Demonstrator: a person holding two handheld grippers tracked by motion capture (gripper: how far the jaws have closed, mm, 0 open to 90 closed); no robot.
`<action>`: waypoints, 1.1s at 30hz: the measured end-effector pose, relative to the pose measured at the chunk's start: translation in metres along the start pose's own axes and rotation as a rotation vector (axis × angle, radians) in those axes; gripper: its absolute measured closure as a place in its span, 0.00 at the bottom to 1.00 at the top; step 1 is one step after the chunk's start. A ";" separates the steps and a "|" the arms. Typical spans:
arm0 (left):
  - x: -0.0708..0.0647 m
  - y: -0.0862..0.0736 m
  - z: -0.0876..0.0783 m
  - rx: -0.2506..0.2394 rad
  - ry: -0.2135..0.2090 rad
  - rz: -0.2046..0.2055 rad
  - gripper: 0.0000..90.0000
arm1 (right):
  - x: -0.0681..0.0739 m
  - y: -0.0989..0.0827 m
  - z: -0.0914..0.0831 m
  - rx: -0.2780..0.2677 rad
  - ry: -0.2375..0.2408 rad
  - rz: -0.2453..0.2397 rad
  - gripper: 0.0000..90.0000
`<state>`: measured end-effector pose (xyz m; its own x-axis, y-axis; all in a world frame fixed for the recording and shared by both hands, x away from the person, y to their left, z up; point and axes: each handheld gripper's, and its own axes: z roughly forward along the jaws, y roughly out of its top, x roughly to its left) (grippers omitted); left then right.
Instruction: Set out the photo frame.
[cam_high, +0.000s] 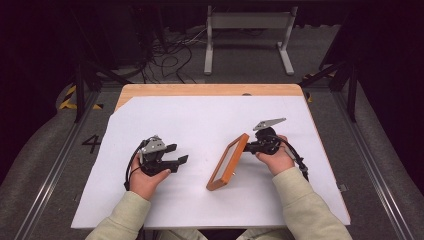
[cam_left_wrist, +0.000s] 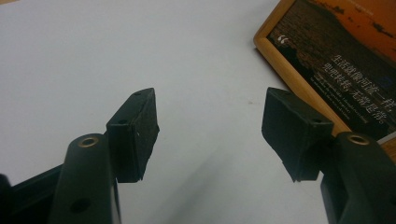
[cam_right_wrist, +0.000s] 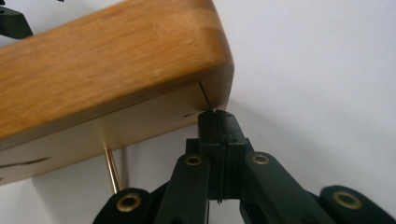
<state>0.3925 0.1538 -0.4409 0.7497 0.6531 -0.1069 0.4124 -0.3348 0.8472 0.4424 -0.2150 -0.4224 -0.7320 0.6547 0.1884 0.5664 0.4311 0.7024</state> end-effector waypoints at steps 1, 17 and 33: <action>0.000 0.000 0.000 -0.001 -0.001 0.000 0.40 | 0.000 0.002 0.002 0.002 -0.003 -0.006 1.00; 0.001 -0.001 -0.001 0.000 0.000 -0.006 0.40 | 0.010 0.027 0.027 0.019 0.000 -0.090 1.00; 0.002 -0.001 -0.001 -0.003 -0.001 -0.008 0.40 | 0.010 0.027 0.010 0.041 -0.073 -0.034 0.84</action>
<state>0.3929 0.1560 -0.4418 0.7472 0.6547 -0.1141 0.4166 -0.3278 0.8479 0.4543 -0.1898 -0.4083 -0.7221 0.6823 0.1137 0.5580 0.4774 0.6788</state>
